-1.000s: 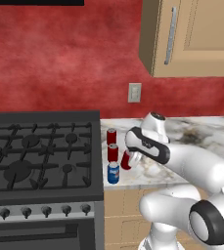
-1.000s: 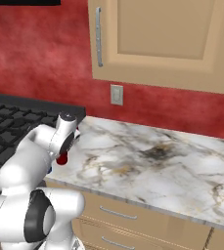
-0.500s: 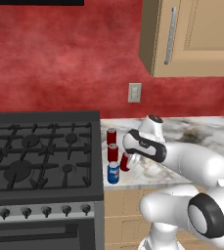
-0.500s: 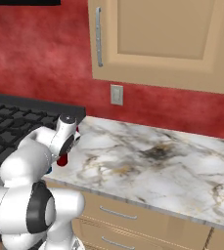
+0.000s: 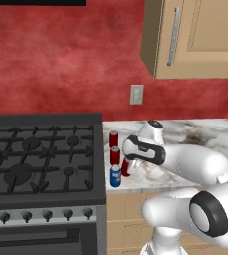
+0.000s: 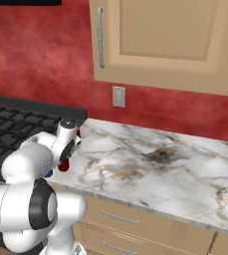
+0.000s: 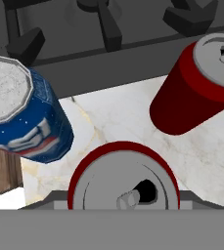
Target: Four empty soda cans are scattered around the kitchen. Gather all the cans and cluster them next to the stove for recycling.
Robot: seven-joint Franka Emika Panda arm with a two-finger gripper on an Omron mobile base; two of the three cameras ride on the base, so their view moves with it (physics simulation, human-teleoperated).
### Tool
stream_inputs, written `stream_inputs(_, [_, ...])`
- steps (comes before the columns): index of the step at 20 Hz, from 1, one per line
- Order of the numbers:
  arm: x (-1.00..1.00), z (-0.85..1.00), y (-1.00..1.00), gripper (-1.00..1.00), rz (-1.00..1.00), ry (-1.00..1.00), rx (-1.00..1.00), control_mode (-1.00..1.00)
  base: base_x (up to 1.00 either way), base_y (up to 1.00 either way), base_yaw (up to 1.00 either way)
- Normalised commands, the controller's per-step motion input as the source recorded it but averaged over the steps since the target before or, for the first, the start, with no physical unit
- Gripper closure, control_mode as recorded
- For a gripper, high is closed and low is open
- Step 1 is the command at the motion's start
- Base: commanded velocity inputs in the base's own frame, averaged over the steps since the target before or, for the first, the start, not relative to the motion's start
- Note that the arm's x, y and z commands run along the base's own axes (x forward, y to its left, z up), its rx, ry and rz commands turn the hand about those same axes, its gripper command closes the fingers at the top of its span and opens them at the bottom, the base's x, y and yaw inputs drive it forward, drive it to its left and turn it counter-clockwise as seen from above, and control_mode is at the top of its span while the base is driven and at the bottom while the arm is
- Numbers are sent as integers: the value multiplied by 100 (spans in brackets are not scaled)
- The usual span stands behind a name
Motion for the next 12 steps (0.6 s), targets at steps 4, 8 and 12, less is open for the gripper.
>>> stream_inputs(4, [8, -6, 12, 100, 0, 0, -2, -100, 0, 0, 0])
stream_inputs(8, [7, -7, 12, 100, 0, 0, -2, -100, 0, 0, 0])
stream_inputs(12, [2, -9, 5, 100, 0, 0, -1, -100, 0, 0, 0])
